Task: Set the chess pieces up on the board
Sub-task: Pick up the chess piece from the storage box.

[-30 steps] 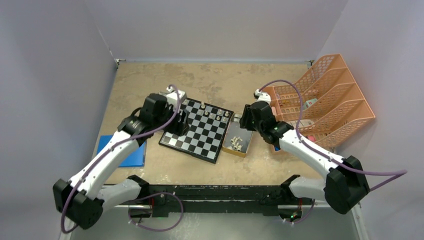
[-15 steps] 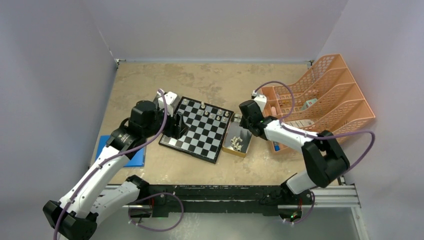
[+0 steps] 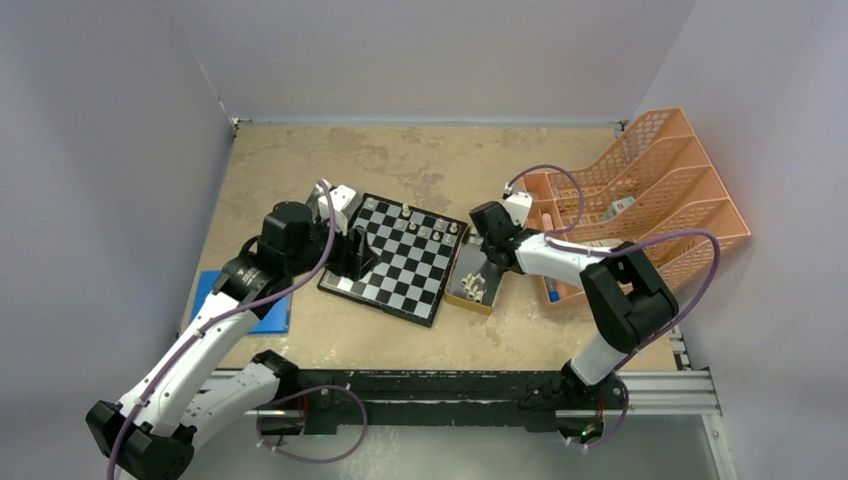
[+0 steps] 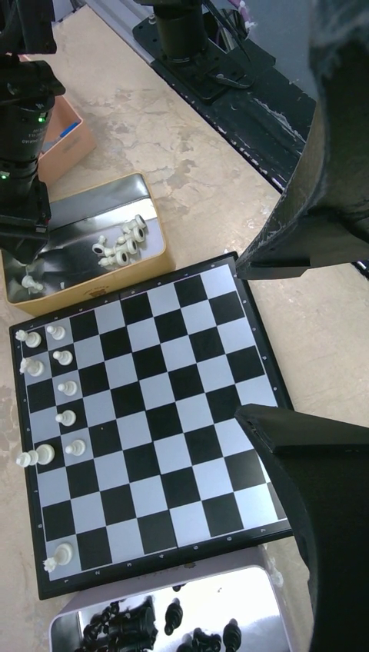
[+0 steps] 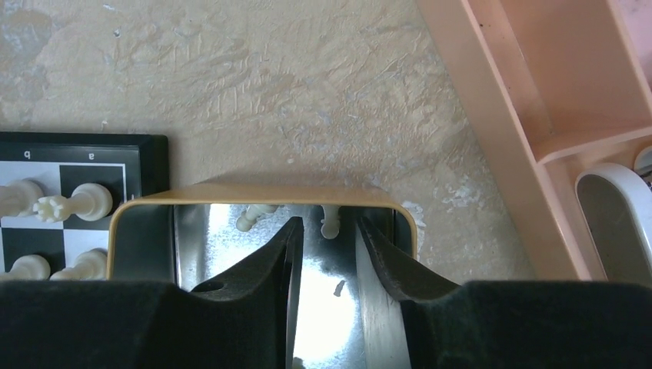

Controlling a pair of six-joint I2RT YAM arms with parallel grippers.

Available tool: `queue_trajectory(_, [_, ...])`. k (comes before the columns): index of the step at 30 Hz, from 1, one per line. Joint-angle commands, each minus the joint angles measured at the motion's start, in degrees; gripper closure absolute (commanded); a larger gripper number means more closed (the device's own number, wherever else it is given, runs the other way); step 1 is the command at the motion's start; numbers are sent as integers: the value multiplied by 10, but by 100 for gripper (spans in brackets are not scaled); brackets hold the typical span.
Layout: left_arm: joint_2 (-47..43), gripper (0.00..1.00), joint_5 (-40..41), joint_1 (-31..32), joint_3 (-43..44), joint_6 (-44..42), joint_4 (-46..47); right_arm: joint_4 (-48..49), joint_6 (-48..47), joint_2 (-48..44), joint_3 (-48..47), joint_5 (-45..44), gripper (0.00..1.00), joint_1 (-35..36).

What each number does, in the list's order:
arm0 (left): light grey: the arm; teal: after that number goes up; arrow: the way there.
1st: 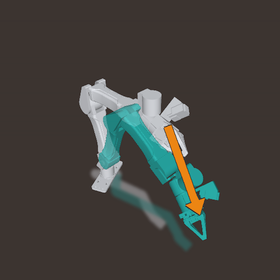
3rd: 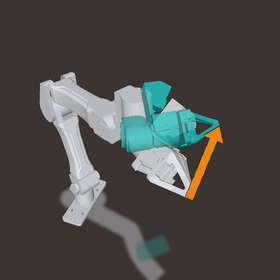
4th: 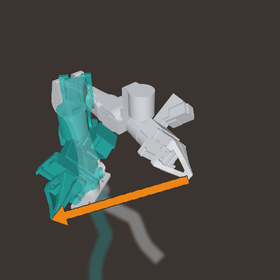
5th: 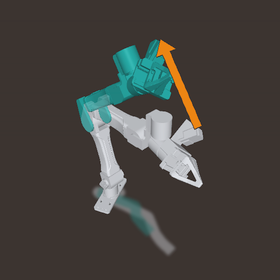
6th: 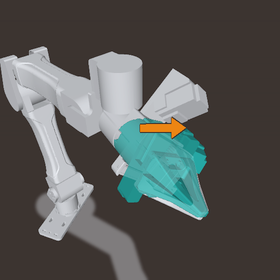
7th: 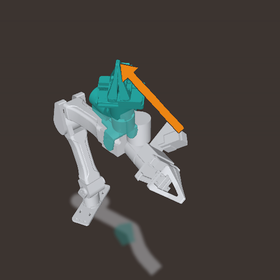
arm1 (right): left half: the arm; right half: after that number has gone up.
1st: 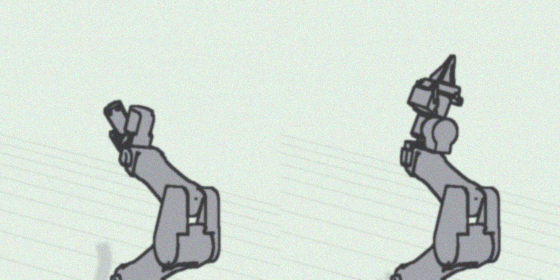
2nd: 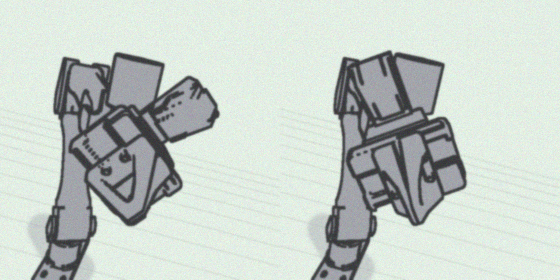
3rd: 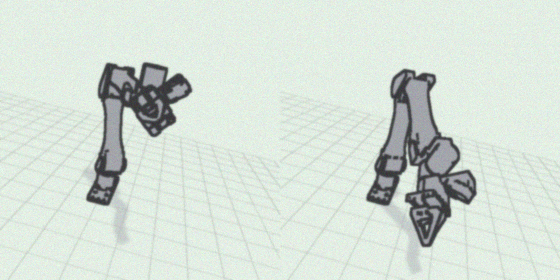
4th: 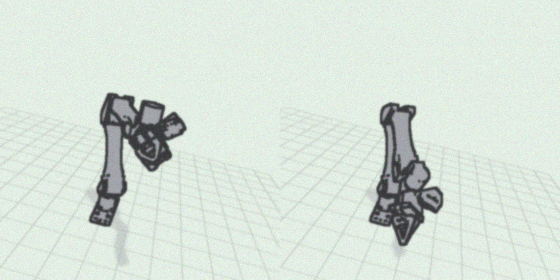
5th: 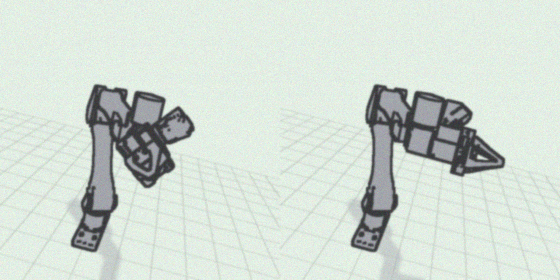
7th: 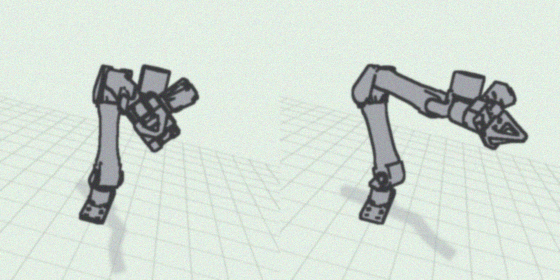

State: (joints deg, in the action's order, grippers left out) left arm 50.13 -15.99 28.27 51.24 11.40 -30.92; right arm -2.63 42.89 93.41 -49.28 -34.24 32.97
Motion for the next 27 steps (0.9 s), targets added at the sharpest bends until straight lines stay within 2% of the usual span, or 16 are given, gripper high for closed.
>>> queue_trajectory(1, [-12,40,-3,2,0,-2,23,19,1,13,-28,-26,67,-1])
queue_trajectory(10, [-15,40,6,2,-2,0,21,24,0,37,-31,-20,70,-1])
queue_trajectory(17, [-15,40,11,2,-2,0,20,17,-11,41,-42,-29,80,-1])
queue_trajectory(22, [-14,40,13,2,-2,0,22,-12,-23,4,-49,-28,84,1])
queue_trajectory(27, [-9,40,28,2,-2,1,21,-24,-38,-48,-45,10,85,2])
